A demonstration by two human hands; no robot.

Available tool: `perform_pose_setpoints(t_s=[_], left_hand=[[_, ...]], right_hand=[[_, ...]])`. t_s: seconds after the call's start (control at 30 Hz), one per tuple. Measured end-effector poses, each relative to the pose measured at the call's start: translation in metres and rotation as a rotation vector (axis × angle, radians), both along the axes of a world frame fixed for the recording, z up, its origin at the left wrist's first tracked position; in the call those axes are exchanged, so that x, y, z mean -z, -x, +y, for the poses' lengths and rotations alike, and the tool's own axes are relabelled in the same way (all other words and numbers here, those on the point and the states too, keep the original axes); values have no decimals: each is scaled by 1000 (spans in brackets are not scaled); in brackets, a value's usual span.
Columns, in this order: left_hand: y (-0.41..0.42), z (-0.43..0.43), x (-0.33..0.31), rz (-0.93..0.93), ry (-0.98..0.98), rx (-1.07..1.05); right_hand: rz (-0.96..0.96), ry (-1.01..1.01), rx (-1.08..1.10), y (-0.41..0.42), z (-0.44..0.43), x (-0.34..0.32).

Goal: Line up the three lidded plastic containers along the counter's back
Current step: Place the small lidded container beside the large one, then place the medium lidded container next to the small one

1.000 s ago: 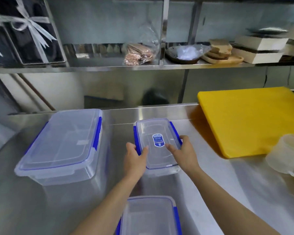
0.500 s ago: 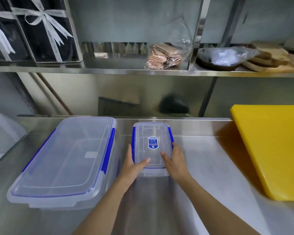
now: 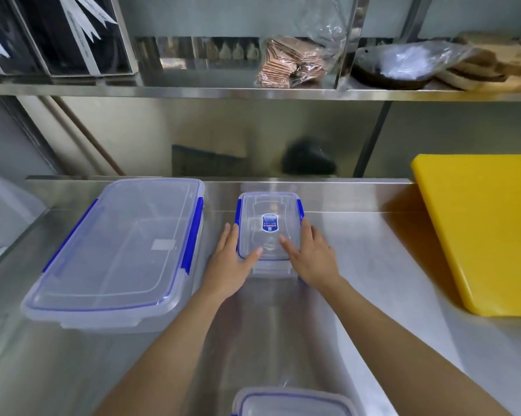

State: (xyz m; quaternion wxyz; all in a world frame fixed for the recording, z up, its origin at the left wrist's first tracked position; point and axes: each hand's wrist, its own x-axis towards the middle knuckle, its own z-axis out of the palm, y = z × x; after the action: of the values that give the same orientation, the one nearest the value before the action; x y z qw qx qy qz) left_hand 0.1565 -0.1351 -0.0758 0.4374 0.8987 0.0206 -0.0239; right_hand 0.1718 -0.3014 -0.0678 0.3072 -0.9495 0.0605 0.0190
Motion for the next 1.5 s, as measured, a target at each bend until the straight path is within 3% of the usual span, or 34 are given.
perform_pose_setpoints(t_s=[0.13, 0.53, 0.67, 0.77, 0.9, 1.1, 1.27, 1.5], left_hand=[[34, 6, -18, 52, 173, 58], [182, 28, -10, 421, 220, 123], [218, 35, -22, 747, 138, 176], [233, 35, -26, 846, 127, 281], [241, 29, -20, 778, 140, 328], [241, 5, -15, 623, 306, 110], [232, -40, -17, 345, 371, -80], [203, -89, -33, 175, 462, -142]], right_hand=[[-72, -13, -19, 37, -6, -14], [88, -268, 76, 186, -40, -15], [361, -359, 83, 226, -51, -10], [589, -381, 15, 248, -54, -13], [620, -536, -37, 264, -57, -9], [293, -615, 145, 266, -60, -5], [95, -887, 373, 261, -81, -13], [-51, -960, 262, 250, -112, -22]])
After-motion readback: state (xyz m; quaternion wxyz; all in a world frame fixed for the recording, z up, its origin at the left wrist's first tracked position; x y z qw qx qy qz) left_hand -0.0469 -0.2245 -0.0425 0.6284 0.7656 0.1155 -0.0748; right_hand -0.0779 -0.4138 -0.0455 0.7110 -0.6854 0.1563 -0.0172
